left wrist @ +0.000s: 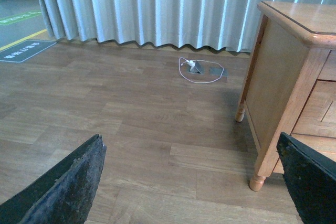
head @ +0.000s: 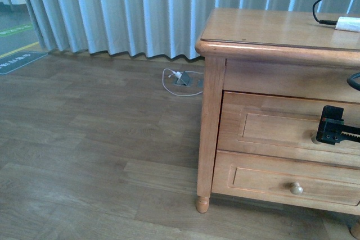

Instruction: Place pink marker in drawer with both arms

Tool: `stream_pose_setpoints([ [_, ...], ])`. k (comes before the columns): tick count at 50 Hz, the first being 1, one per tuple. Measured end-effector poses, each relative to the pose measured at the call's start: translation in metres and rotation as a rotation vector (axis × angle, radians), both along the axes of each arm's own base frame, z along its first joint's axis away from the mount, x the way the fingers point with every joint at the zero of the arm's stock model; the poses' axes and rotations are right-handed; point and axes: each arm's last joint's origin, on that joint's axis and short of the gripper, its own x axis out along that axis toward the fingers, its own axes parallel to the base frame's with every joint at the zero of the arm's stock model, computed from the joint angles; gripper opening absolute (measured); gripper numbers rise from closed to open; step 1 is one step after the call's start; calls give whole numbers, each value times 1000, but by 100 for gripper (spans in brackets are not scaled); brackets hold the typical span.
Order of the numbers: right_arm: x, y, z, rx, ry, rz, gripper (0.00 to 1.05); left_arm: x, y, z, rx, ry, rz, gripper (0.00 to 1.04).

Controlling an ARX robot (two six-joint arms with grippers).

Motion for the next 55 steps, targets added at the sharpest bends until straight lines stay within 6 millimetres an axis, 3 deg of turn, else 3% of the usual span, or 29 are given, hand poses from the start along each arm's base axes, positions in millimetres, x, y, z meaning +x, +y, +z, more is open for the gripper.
stream_pose_setpoints([
  [12,-9,-3,11,20,0,34,96,0,0,0,0,0,0,99],
  [20,-31,-8,28,68,47,71,96,0,0,0,0,0,0,99],
  [44,-154,-39,110,271,74,215,96,0,0,0,0,0,0,99],
  [55,-236,-40,150,254,-17,301,96,0,0,0,0,0,0,99],
])
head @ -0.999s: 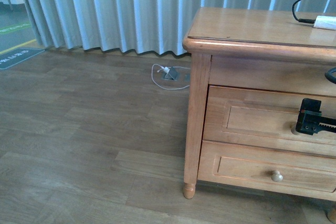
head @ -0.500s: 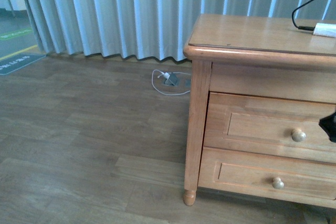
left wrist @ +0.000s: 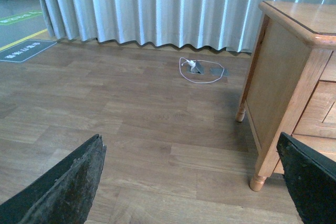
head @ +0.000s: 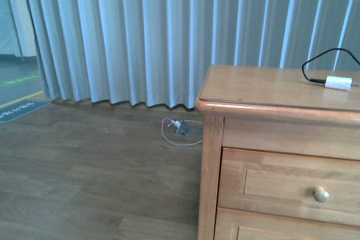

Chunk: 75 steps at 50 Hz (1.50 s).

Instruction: Place pink marker in drawer with both arms

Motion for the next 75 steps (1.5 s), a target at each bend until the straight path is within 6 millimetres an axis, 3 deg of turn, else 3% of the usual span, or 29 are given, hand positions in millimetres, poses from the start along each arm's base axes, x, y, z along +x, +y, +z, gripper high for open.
stream_pose_setpoints([
  [4,-11,3,6,-46,-36,-18,96,0,0,0,0,0,0,99],
  [13,-11,2,3,-65,-40,-36,95,0,0,0,0,0,0,99],
  [18,-13,10,-9,-288,-267,-187,78,0,0,0,0,0,0,99],
  [22,-17,21,-11,-356,-389,-220,63,0,0,0,0,0,0,99],
  [38,-26,48,-37,-361,-405,-213,1,0,0,0,0,0,0,99],
  [54,-33,69,-51,-359,-411,-203,1,0,0,0,0,0,0,99],
  [62,-43,69,-56,-358,-413,-202,1,0,0,0,0,0,1,99],
  [75,-43,69,-64,-359,-412,-204,1,0,0,0,0,0,0,99],
])
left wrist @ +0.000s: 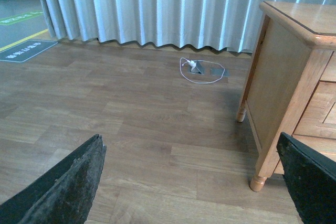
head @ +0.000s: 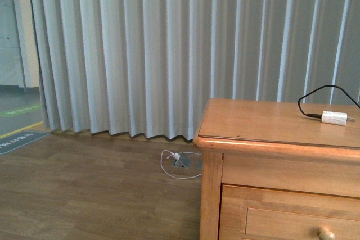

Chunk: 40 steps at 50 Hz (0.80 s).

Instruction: Place pink marker in drawer with both arms

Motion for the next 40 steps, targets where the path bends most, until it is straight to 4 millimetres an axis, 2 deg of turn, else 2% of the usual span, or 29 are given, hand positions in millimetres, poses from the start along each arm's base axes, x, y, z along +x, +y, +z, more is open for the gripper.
stream_pose_setpoints([
  [14,0,0,0,-1,0,0,2,0,0,0,0,0,0,99],
  [19,0,0,0,0,0,0,19,0,0,0,0,0,0,99],
  [27,0,0,0,0,0,0,60,0,0,0,0,0,0,99],
  [36,0,0,0,0,0,0,94,0,0,0,0,0,0,99],
  [38,0,0,0,1,0,0,98,0,0,0,0,0,0,99],
  [40,0,0,0,2,0,0,97,0,0,0,0,0,0,99],
])
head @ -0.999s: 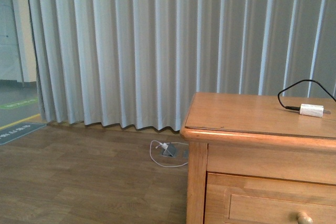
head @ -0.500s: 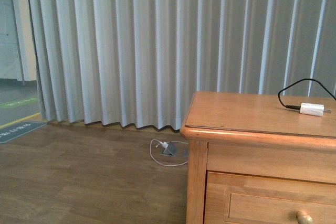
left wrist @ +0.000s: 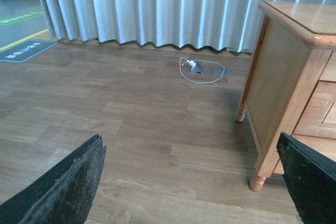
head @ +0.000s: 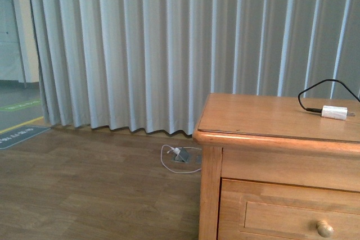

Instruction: Place pink marker in drawer with both arms

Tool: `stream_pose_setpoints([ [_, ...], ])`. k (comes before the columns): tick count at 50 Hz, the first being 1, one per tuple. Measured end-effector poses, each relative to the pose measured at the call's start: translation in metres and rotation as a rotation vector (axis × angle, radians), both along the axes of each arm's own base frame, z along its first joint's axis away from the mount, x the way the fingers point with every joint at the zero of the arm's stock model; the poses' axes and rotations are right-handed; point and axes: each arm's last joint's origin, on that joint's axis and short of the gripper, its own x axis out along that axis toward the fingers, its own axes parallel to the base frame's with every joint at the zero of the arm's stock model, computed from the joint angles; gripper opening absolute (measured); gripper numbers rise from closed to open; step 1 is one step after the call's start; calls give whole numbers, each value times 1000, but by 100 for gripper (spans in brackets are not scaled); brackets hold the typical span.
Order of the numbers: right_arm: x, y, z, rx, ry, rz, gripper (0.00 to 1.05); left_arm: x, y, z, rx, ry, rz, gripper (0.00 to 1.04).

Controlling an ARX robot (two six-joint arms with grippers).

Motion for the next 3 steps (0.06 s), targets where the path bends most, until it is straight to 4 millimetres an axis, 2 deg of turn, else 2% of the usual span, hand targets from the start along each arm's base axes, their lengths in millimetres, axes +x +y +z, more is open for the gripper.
stream_pose_setpoints([
  [3,0,0,0,0,0,0,96,0,0,0,0,0,0,99],
])
